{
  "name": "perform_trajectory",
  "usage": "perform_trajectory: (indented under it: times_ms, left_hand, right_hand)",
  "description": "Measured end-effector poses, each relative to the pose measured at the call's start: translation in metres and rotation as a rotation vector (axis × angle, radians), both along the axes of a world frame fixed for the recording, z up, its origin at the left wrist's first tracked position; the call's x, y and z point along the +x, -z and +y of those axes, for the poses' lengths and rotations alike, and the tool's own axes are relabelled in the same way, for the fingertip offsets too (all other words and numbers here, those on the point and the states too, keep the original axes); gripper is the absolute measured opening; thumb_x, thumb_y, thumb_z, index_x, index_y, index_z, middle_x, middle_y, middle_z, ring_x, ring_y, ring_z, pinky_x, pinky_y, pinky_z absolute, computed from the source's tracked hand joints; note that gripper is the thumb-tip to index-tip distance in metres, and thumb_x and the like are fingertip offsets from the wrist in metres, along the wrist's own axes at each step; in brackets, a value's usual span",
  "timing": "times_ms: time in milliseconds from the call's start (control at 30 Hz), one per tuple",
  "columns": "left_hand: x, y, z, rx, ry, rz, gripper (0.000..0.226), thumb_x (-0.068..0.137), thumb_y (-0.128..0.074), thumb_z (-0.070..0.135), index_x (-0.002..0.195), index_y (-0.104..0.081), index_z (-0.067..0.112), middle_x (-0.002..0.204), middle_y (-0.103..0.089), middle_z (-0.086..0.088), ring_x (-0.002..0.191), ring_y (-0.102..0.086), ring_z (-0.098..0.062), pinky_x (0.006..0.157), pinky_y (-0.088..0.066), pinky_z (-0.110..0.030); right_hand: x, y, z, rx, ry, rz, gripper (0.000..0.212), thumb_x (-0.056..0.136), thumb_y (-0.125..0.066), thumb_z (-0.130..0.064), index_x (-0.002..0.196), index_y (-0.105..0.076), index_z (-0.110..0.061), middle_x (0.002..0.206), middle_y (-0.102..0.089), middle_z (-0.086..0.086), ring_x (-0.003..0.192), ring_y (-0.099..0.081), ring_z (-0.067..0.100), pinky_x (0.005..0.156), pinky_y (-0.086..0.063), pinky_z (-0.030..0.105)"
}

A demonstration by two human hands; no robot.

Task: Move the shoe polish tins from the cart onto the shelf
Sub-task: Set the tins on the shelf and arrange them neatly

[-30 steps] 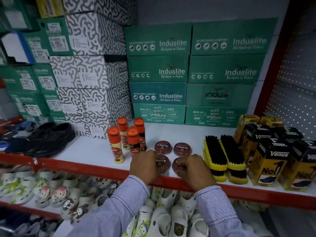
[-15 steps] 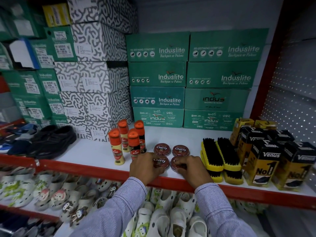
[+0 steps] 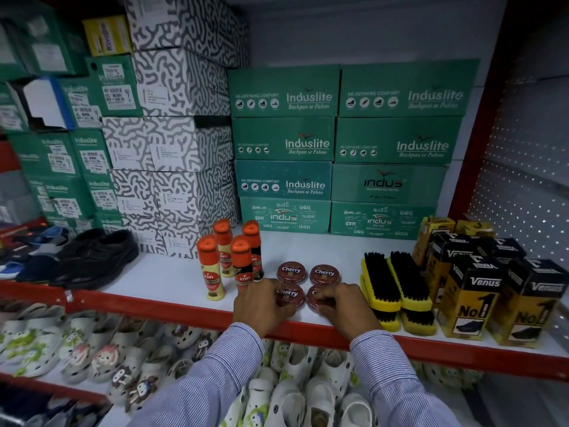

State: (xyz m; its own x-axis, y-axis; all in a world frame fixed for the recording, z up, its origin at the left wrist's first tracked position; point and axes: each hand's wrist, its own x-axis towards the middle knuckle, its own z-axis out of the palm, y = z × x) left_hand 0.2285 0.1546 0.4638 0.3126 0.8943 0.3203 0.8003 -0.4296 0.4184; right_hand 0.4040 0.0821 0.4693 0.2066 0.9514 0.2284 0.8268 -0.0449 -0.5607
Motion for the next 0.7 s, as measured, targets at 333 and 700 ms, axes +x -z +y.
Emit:
perform_trajectory:
  times_ms: [333, 700]
  left_hand:
    - [-0.001, -0.006, -0.006, -0.003, 0.018, 0.064, 0.045, 0.070, -0.076, 0.053, 0.110, -0.073, 0.031, 0.107, -0.078, 0.001, 0.103, -0.072, -0.024, 0.079, -0.055, -0.031]
    - [0.081, -0.021, -0.059, 0.215, 0.587, 0.109, 0.073, 0.094, -0.050, 0.021, 0.161, -0.021, 0.016, 0.171, -0.018, -0.004, 0.159, -0.018, -0.024, 0.128, -0.025, -0.043]
  right_hand:
    - [0.001, -0.008, -0.006, -0.001, -0.012, -0.031, 0.027, 0.082, -0.075, -0.017, 0.108, -0.076, -0.023, 0.113, -0.077, 0.003, 0.105, -0.070, 0.019, 0.100, -0.054, 0.035]
    - [0.071, -0.029, -0.065, 0.160, 0.233, -0.197, 0.052, 0.101, -0.043, -0.012, 0.153, -0.034, -0.012, 0.164, -0.027, 0.006, 0.152, -0.021, 0.021, 0.125, -0.022, 0.034]
